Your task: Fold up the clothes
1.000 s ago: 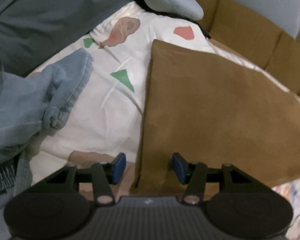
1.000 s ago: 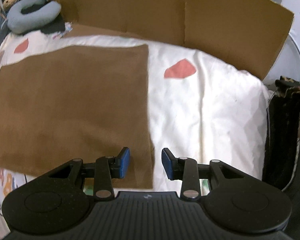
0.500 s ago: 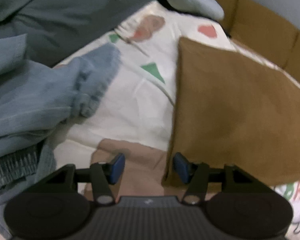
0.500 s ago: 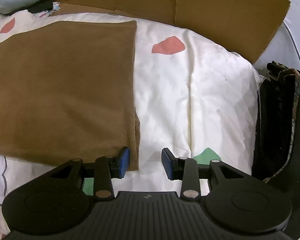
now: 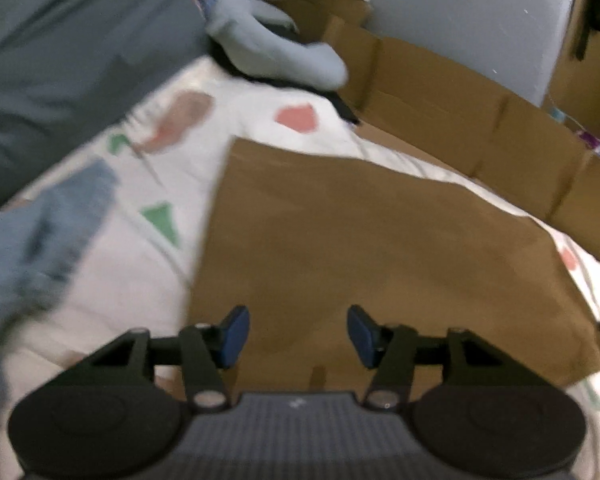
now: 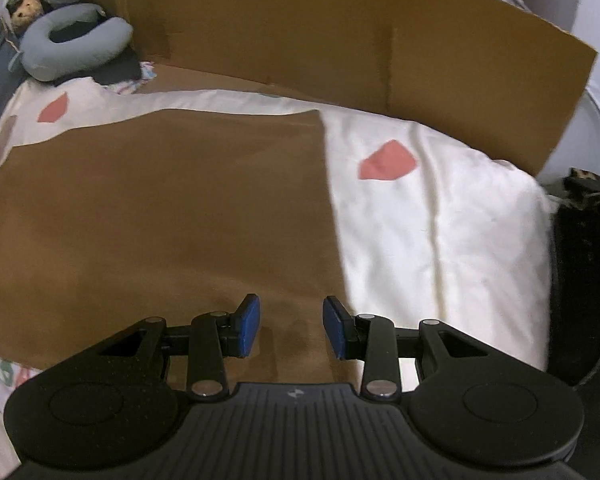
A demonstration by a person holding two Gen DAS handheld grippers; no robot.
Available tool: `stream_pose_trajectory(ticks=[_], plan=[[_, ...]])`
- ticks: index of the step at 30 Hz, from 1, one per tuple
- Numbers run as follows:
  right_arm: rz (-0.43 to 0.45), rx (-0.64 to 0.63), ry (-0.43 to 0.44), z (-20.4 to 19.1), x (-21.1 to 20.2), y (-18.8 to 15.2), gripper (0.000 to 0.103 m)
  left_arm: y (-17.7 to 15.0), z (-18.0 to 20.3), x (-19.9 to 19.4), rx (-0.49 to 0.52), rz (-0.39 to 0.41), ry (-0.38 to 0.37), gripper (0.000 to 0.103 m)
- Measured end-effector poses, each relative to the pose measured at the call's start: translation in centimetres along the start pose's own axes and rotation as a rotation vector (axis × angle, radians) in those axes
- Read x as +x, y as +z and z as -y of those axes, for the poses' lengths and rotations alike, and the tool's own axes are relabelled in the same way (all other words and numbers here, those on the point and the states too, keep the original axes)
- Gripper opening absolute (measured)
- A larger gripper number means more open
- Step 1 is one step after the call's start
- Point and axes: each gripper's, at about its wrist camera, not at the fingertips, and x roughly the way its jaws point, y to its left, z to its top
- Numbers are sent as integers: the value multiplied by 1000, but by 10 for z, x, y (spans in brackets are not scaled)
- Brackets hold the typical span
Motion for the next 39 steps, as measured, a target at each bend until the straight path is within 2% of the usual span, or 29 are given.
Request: stream_pose_trajectory(ticks=[3,8,12,20,31,35,39], plan=[[-1,4,19,-6,9,2,42,-6,22,16,13,-47,-61,62],[8,14,42,-15,17,8,42,-10,49,34,29,-89,-114,64],[27,-29,75,-24,24,8,42,-11,70,47,103,-105,-148,66],[0,-65,104,-22,41,-14,42,-37,70,63,143,-142,-131,68],[5,-140,57,-17,17,-51,42,-62,69,43,226,-115,-61,68],[-5,-139,38,-12,11,-59,42,-53,73,42,179,-105,-61,66],[11,-113,25,-9,0,-54,42,-47,85,36,159,-90,-102,63]])
